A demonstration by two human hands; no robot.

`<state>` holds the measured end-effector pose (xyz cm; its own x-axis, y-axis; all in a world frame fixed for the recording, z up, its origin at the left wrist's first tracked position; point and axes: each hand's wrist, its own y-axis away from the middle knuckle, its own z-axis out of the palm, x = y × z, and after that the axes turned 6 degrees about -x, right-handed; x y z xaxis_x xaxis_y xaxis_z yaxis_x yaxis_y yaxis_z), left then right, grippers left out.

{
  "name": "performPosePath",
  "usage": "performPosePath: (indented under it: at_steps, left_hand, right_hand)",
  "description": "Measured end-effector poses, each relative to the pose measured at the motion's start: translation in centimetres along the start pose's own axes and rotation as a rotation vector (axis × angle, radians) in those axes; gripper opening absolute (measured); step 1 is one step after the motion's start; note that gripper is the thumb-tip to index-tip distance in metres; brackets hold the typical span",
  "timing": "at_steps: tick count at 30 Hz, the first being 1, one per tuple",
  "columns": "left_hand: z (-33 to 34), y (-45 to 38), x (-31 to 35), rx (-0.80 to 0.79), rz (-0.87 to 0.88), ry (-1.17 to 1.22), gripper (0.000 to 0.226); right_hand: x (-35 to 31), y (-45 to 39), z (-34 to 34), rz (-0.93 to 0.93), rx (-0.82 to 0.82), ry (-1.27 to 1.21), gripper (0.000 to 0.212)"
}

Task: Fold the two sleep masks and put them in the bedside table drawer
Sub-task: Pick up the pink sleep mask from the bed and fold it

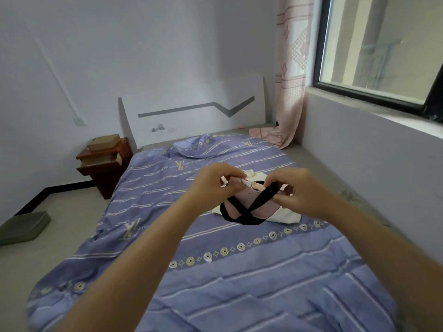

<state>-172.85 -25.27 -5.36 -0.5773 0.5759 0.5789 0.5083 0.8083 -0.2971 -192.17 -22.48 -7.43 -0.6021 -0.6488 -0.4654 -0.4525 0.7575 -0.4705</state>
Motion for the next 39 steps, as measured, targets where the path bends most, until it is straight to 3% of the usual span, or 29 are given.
performPosePath:
  at_steps: [2,6,9,12,15,18,19,21,25,30,34,39]
  left_hand:
    - [-0.5,-0.4,0.3,-0.040,0.061,-0.122,0.014]
    - [-0.5,-0.1,-0.4,0.067,0.077,-0.092,0.012]
    - [-0.5,0.4,-1.4,0.164,-0.045,0.016,0.018]
    - [-0.5,1.1,-2.1,0.070,-0.089,-0.044,0.020]
    - [-0.4,1.0,-1.8,-0.032,-0.093,-0.035,0.016]
    - [-0.5,0.4,-0.8,-0.069,-0.118,0.097,0.009]
    - [-0.6,0.3,-0.5,-0.056,-0.135,0.189,0.006]
    - [-0.7,0.0,-0.3,-0.030,-0.175,0.373,0.021]
    - [-0.7,-0.2,-0.6,-0.049,-0.261,0.638,0.033]
    - [-0.8,-0.1,-0.8,-0.079,-0.236,0.721,0.031]
    - [-1.7,0.6,-1.8,-0.024,-0.163,0.775,0.025]
    - [-2.0,1.8,-3.5,0.188,-0.159,0.843,0.028]
  right_hand:
    - [0.0,-0.1,-0.2,0.012,-0.019,-0.046,0.010]
    - [0.6,0.2,-0.9,0.075,0.050,-0.187,0.034]
    - [1.2,0.6,-1.6,0.099,0.097,-0.199,0.019]
    - [0.8,0.7,-2.1,0.052,0.152,-0.101,0.011]
    - [-0.8,-0.2,-1.5,-0.055,-0.002,0.055,0.018]
    - [-1.5,-1.6,-0.3,-0.105,-0.116,0.055,0.025]
    - [-1.5,-1.9,-0.1,-0.085,-0.091,0.021,0.024]
    - [-1.5,-2.2,0.1,-0.034,0.010,-0.043,0.021]
    - [-1.7,-2.3,0.7,-0.130,0.095,0.009,0.020]
    - [-1.5,-2.4,1.1,-0.116,0.248,-0.060,0.017]
    - [-0.1,-2.1,0.0,0.012,0.369,-0.255,0.016]
    - [1.5,-1.1,0.0,0.176,0.543,-0.484,0.045]
